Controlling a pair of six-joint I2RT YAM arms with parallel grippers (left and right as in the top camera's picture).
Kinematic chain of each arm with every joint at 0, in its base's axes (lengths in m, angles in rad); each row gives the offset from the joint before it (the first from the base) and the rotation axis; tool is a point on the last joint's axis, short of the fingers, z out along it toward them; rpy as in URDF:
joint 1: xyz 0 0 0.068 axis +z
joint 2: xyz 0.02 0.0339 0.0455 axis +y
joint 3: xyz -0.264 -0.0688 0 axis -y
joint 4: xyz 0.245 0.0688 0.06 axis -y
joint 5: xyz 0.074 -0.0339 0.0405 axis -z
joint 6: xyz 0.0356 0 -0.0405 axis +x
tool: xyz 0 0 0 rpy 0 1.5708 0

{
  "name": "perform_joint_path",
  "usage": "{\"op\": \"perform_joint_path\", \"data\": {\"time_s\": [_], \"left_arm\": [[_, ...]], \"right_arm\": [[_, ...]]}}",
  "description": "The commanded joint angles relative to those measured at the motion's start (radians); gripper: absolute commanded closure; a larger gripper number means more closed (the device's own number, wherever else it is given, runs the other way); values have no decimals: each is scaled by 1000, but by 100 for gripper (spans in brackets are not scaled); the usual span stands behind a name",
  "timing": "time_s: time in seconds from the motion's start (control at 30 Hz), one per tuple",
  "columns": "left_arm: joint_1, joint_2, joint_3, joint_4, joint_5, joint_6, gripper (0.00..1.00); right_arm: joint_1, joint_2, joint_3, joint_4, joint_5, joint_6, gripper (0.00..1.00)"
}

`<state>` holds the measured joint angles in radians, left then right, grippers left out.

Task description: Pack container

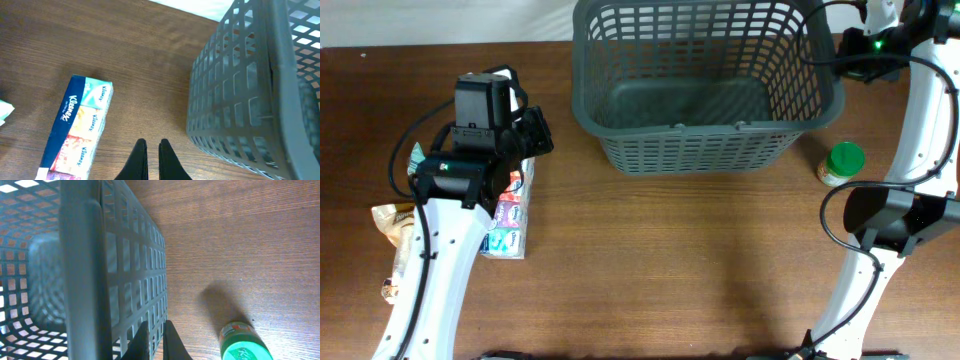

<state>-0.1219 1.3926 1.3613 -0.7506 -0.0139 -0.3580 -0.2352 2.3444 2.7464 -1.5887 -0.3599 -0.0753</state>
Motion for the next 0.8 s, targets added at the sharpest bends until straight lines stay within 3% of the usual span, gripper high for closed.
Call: {"op": "perform_joint_path", "data": {"time_s": [0.0,0.77], "left_arm": [[2,1,14,2,11,19,99],[2,1,14,2,11,19,98]], "right_arm": [[21,2,-2,-2,-11,-3,96],[42,2,-2,2,-10,-3,96]]}}
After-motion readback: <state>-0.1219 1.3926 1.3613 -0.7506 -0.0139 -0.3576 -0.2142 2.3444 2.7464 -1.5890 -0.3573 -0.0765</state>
